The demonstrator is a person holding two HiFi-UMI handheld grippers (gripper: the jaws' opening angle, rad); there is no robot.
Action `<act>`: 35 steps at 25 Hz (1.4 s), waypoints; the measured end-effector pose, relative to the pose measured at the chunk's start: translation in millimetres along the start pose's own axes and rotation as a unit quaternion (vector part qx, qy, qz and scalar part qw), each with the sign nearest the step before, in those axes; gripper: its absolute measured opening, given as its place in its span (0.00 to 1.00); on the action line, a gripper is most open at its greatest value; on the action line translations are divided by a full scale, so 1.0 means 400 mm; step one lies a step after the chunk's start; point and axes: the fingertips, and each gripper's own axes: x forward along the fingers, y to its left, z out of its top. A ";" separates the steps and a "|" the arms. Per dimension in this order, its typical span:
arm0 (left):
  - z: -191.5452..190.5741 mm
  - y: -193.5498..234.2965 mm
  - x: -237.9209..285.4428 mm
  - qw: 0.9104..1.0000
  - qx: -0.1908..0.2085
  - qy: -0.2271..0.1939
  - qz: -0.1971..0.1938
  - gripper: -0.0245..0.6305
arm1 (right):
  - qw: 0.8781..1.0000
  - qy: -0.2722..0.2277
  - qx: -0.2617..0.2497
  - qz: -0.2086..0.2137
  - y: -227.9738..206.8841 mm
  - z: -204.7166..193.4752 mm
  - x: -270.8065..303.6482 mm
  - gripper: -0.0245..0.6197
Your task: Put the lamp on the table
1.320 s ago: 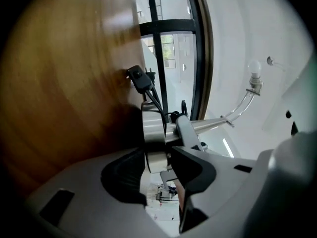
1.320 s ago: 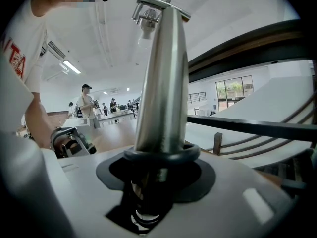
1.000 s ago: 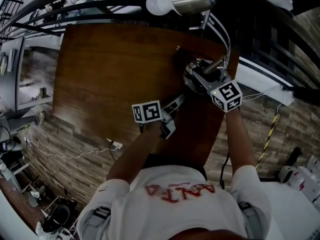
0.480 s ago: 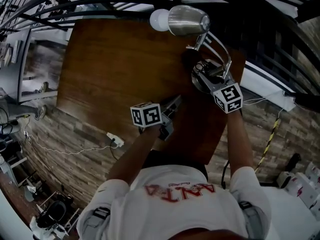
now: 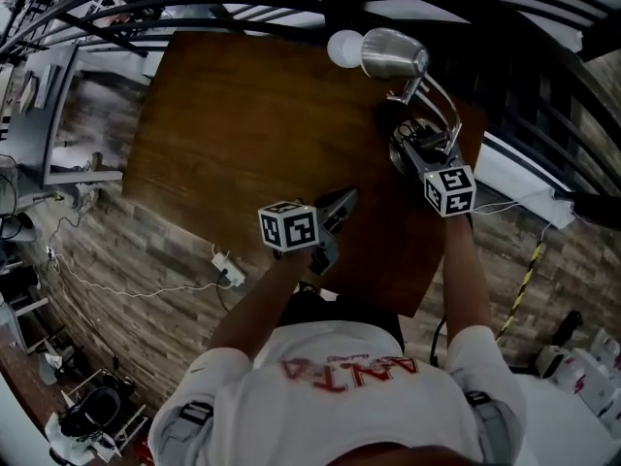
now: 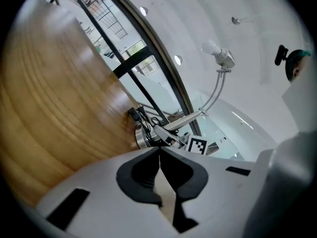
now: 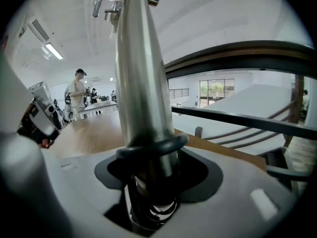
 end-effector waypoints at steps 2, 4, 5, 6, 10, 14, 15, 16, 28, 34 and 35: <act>-0.002 -0.015 -0.022 0.999 0.038 0.008 0.002 0.06 | 1.000 0.007 0.010 -0.019 0.001 -0.014 -0.012 0.40; -0.006 -0.021 -0.047 0.998 0.060 0.016 0.004 0.06 | 0.999 0.010 0.019 -0.032 0.005 -0.026 -0.036 0.43; -0.007 -0.022 -0.062 0.998 0.062 0.016 0.004 0.06 | 0.999 0.010 0.024 -0.038 0.009 -0.029 -0.050 0.45; -0.007 -0.021 -0.077 0.998 0.059 0.014 0.003 0.06 | 0.998 0.009 0.030 -0.046 0.013 -0.031 -0.065 0.47; -0.020 -0.011 -0.149 0.999 0.048 0.009 0.009 0.06 | 0.994 -0.014 0.078 -0.073 0.048 -0.029 -0.145 0.48; -0.024 -0.008 -0.205 0.998 0.054 0.002 0.023 0.06 | 0.991 -0.040 0.101 -0.078 0.117 0.001 -0.226 0.48; -0.020 -0.012 -0.218 0.998 0.058 -0.003 0.023 0.06 | 0.990 -0.049 0.111 -0.076 0.136 0.011 -0.243 0.48; -0.016 -0.019 -0.230 0.998 0.063 -0.007 0.022 0.06 | 0.988 -0.058 0.123 -0.076 0.153 0.019 -0.261 0.47; 0.054 -0.134 -0.454 0.984 0.163 -0.069 0.020 0.06 | 0.977 -0.159 0.131 -0.057 0.460 0.204 -0.468 0.09; 0.048 -0.188 -0.568 0.976 0.198 -0.092 0.017 0.06 | 0.975 -0.168 0.124 -0.074 0.573 0.242 -0.532 0.04; 0.044 -0.198 -0.577 0.974 0.209 -0.091 0.016 0.06 | 0.974 -0.170 0.128 -0.078 0.584 0.245 -0.543 0.04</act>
